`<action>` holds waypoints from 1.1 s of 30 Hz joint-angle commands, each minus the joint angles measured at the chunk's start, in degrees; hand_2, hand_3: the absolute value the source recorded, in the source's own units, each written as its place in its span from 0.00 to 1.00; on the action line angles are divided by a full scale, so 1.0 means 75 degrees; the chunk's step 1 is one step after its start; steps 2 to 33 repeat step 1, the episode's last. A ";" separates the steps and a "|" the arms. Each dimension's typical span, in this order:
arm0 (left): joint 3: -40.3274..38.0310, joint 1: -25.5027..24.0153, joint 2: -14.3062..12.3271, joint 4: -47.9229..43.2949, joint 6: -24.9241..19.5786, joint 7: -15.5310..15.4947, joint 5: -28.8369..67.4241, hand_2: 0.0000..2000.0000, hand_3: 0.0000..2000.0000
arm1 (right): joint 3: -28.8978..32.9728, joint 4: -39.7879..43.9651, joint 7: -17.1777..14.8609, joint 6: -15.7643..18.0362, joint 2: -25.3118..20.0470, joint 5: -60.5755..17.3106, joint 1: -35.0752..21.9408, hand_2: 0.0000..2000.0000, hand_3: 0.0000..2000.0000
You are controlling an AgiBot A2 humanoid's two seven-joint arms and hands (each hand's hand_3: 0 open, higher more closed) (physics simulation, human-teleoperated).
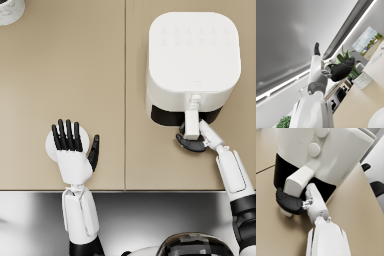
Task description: Pick up the drumstick and place it into the air fryer
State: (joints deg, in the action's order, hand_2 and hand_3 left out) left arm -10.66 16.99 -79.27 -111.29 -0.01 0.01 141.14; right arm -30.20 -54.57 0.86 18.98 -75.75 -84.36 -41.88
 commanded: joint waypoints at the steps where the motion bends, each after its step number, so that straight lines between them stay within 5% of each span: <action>1: 0.0000 0.0000 0.0000 0.0000 0.0000 0.0000 0.0000 0.00 0.00 | 0.0001 -0.0001 0.0006 0.0000 -0.0001 0.0000 0.0003 1.00 1.00; 33: 0.0000 0.0000 0.0000 0.0000 0.0000 0.0000 0.0000 0.00 0.00 | 0.0001 -0.0001 0.0006 0.0000 -0.0001 0.0000 0.0003 1.00 1.00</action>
